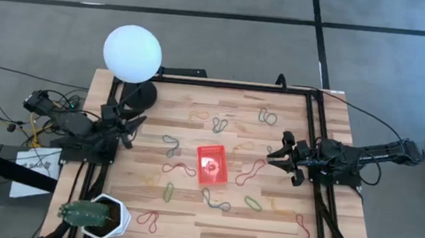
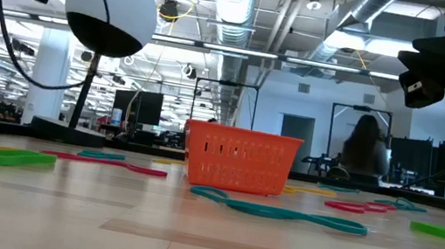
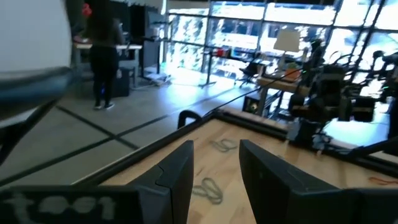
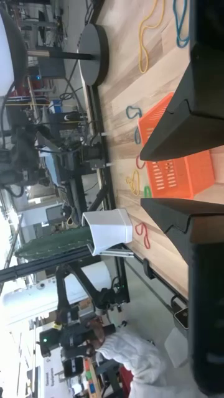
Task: Pick and place items into bin
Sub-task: Put the blue rubber band into the orange bin
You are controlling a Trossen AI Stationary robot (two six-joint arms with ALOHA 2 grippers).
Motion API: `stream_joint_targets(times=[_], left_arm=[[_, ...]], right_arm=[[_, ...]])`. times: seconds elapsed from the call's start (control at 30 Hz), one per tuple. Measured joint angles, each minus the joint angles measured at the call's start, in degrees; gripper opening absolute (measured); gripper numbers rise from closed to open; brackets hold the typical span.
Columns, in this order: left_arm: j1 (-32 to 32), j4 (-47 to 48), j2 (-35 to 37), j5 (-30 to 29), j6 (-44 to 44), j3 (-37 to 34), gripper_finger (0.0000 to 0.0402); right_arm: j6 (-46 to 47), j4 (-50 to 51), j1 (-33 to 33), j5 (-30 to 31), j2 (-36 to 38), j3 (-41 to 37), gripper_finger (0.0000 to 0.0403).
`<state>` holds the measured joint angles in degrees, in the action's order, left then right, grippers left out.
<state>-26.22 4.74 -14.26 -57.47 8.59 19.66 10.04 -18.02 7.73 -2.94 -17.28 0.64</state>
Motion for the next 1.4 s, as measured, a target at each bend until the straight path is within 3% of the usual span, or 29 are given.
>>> stream_joint_targets(times=[0.3,0.43,0.7,0.83,1.03,1.4], left_arm=[[0.00,0.89,0.00,0.86,3.19,0.78,0.0119],[0.00,2.64,-0.27,3.90,4.50,4.30,0.0119],[0.02,8.55,-6.76,3.30,2.00,13.80,0.0119],[0.04,13.14,-13.32,2.94,2.83,18.85,0.0119],[2.07,21.93,-21.78,-1.38,7.47,25.72,0.0119],[7.14,28.82,-26.31,0.79,11.48,27.69,0.0119]], right_arm=[[0.00,0.00,0.00,-0.02,-0.02,0.00,0.0102],[0.02,0.02,0.00,-0.02,0.00,0.00,0.0102],[0.40,-0.30,-0.01,0.02,-0.01,0.00,0.0102],[-1.67,-6.23,-1.11,3.12,-0.02,0.00,0.0102],[-1.30,-11.98,-1.53,3.02,0.30,0.02,0.0102],[-4.09,-34.02,-1.51,3.02,0.44,0.04,0.0102]])
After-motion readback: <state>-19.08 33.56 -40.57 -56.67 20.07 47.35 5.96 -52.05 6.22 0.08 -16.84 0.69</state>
